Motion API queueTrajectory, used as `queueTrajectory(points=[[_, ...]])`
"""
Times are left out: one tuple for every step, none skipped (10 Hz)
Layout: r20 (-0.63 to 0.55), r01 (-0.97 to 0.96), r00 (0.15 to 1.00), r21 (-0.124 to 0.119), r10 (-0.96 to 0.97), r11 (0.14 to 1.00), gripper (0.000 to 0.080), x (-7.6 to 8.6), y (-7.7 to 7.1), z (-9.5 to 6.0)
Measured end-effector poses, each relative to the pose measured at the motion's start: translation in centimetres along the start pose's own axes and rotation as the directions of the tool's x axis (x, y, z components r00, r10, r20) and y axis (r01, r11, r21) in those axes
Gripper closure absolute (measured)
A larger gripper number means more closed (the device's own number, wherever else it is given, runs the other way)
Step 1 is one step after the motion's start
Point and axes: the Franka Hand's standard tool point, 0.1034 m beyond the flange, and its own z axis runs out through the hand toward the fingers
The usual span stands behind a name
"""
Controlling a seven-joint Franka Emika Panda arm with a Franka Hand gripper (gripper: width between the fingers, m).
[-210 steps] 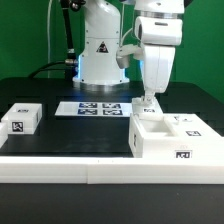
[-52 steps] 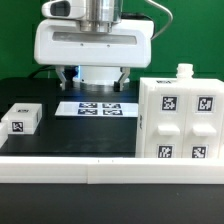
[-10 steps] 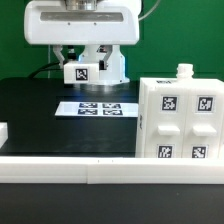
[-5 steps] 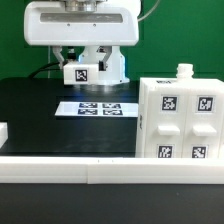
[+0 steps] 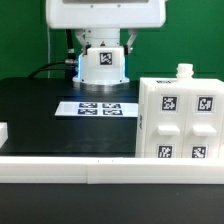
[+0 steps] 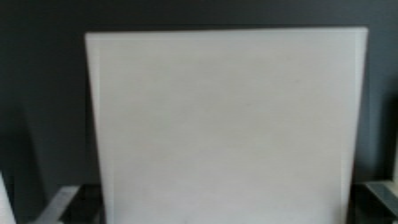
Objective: Assemble cabinet
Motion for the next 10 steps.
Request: queueTrajectory(points=[[-0.003, -0.034, 0.999, 0.002, 0.034, 0.999, 0.0236, 0.7, -1.5, -0.6], [-0.003, -0.076, 0.997, 0.002, 0.076, 0.997, 0.0236, 1.6, -3.2, -1.2], [0.004, -0.110, 0.994, 0.000, 0.110, 0.994, 0.0235, 2.2, -4.6, -1.5], [0.029, -0.161, 0.987, -0.018, 0.161, 0.987, 0.0235, 2.5, -6.1, -1.7], [0.023, -0.132, 0.991, -0.014, 0.132, 0.991, 0.0235, 2.7, -6.1, -1.7], [0.025, -0.135, 0.991, -0.015, 0.135, 0.991, 0.0235, 2.6, -5.9, -1.6], [0.026, -0.134, 0.991, -0.015, 0.134, 0.991, 0.0235, 2.6, -6.0, -1.5], [0.026, -0.133, 0.991, -0.016, 0.134, 0.991, 0.0235, 2.6, -6.0, -1.5], [0.028, -0.102, 0.994, -0.013, 0.103, 0.995, 0.0235, 2.6, -5.9, -1.6], [0.021, -0.072, 0.997, -0.008, 0.072, 0.997, 0.0235, 3.4, -5.9, -2.0]])
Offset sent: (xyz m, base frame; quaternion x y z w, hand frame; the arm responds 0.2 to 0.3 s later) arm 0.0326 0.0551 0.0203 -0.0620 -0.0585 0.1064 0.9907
